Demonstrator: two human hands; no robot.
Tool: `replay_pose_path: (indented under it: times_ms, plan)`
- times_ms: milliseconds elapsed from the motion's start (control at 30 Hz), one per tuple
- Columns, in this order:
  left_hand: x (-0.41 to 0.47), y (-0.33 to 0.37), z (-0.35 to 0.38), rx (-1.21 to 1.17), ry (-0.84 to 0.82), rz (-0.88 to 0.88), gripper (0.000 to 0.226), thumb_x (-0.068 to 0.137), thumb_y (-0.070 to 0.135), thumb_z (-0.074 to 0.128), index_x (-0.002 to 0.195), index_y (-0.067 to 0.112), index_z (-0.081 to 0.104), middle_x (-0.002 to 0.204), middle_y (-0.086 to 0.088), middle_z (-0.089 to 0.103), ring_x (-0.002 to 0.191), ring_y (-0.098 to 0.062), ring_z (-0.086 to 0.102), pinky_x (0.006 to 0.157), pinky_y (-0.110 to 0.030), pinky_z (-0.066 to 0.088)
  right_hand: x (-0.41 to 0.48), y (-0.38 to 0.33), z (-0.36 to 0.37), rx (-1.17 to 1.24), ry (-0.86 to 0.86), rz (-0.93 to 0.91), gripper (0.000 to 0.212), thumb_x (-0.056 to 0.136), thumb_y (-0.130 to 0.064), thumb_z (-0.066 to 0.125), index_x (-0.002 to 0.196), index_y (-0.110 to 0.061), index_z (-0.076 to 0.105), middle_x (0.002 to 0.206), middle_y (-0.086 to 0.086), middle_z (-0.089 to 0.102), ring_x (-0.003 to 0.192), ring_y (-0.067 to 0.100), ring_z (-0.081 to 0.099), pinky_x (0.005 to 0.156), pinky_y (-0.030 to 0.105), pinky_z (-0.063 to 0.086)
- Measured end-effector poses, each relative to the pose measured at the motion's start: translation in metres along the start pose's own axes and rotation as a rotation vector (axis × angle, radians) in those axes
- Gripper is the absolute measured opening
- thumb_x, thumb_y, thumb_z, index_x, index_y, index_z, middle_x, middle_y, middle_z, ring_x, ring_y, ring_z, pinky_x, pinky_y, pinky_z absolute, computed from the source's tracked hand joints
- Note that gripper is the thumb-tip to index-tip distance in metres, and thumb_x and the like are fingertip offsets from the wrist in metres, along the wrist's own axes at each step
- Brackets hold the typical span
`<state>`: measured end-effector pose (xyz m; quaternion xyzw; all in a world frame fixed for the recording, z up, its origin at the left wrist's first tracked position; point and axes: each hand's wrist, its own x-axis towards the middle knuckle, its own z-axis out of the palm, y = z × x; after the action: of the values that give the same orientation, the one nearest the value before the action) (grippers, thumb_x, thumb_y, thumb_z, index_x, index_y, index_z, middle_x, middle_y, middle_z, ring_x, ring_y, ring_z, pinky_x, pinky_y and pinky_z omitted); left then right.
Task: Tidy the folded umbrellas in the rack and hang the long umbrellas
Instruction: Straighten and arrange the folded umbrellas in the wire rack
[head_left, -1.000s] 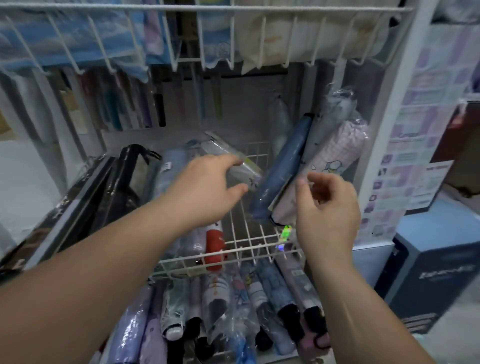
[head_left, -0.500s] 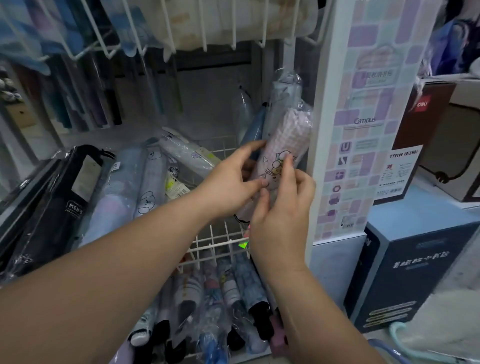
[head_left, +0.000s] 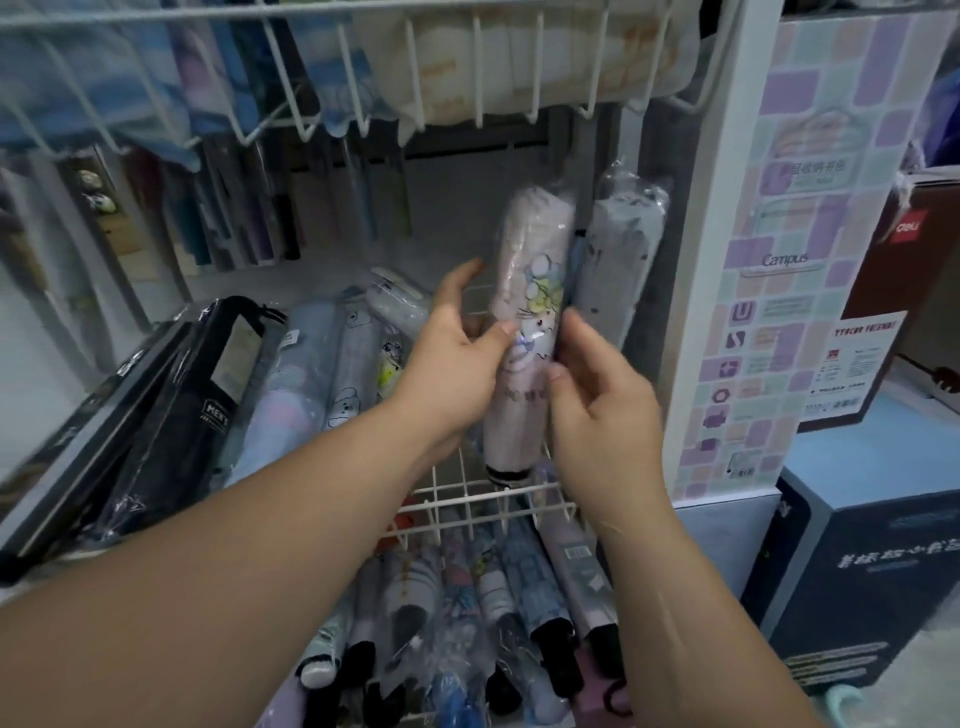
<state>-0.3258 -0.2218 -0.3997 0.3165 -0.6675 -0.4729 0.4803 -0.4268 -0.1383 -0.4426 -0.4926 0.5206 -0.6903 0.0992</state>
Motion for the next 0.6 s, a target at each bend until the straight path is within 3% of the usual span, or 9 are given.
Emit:
replay_pose_path:
  times_ms: [100,200,267,333,400,500,533,600]
  plan:
    - [0.003,-0.005,-0.014,0.023,0.026,-0.075,0.051,0.101,0.010,0.057,0.138,0.043,0.046,0.095,-0.020,0.064,0.080,-0.024,0.064,0.063,-0.035,0.052,-0.001,0.003,0.006,-0.183,-0.074,0.033,0.051,0.095,-0.015,0.062,0.144,-0.024,0.052,0.134,-0.006,0.063,0.120,0.008,0.060,0.105,0.036,0.049]
    - [0.003,-0.009,-0.025,0.041,-0.026,-0.144,0.058,0.098,0.003,0.057,0.144,0.035,0.043,0.107,-0.012,0.071,0.085,-0.024,0.070,0.063,-0.034,0.054,-0.001,-0.001,0.020,-0.284,-0.229,0.034,0.062,0.093,-0.012,0.064,0.150,-0.026,0.043,0.148,-0.009,0.049,0.134,0.007,0.047,0.114,0.023,0.035]
    - [-0.001,-0.012,-0.030,0.058,-0.055,-0.173,0.067,0.095,0.001,0.060,0.146,0.038,0.038,0.112,-0.008,0.074,0.094,-0.024,0.075,0.074,-0.040,0.061,0.002,-0.005,0.025,-0.395,-0.308,0.002,0.069,0.092,-0.010,0.064,0.153,-0.026,0.036,0.154,-0.008,0.042,0.140,0.007,0.039,0.113,0.012,0.024]
    - [-0.004,-0.015,-0.032,0.109,-0.054,-0.171,0.072,0.091,-0.002,0.061,0.144,0.041,0.036,0.112,-0.006,0.074,0.100,-0.025,0.074,0.084,-0.045,0.062,0.008,-0.009,0.022,-0.472,-0.385,0.038,0.070,0.092,-0.012,0.063,0.152,-0.032,0.036,0.151,-0.007,0.047,0.131,0.009,0.049,0.106,0.012,0.031]
    - [-0.006,-0.017,-0.033,0.114,-0.032,-0.176,0.073,0.089,-0.006,0.060,0.142,0.039,0.036,0.114,-0.005,0.072,0.103,-0.024,0.072,0.087,-0.041,0.061,0.015,-0.012,0.019,-0.486,-0.464,0.105,0.069,0.091,-0.013,0.062,0.151,-0.037,0.038,0.140,-0.005,0.058,0.104,0.008,0.061,0.096,0.018,0.043]
    - [-0.008,-0.019,-0.032,0.087,0.004,-0.234,0.087,0.078,0.006,0.068,0.148,0.042,0.030,0.123,0.000,0.070,0.107,-0.023,0.070,0.090,-0.045,0.060,0.019,-0.013,0.019,-0.533,-0.526,0.122,0.065,0.092,-0.013,0.060,0.150,-0.036,0.041,0.107,-0.007,0.062,0.072,-0.002,0.053,0.080,0.015,0.040]
    - [-0.007,-0.021,-0.031,0.090,0.010,-0.253,0.097,0.073,0.012,0.069,0.151,0.048,0.024,0.125,0.003,0.069,0.108,-0.024,0.070,0.091,-0.049,0.060,0.018,-0.013,0.020,-0.541,-0.528,0.126,0.063,0.093,-0.014,0.060,0.150,-0.035,0.042,0.102,-0.006,0.060,0.071,0.001,0.054,0.078,0.015,0.039]
    - [-0.004,-0.030,-0.029,0.105,0.018,-0.265,0.105,0.068,0.021,0.072,0.149,0.060,0.017,0.125,0.005,0.069,0.109,-0.024,0.070,0.092,-0.050,0.059,0.017,-0.011,0.021,-0.536,-0.496,0.147,0.060,0.093,-0.013,0.059,0.149,-0.031,0.045,0.112,0.000,0.067,0.088,0.015,0.062,0.084,0.019,0.043]
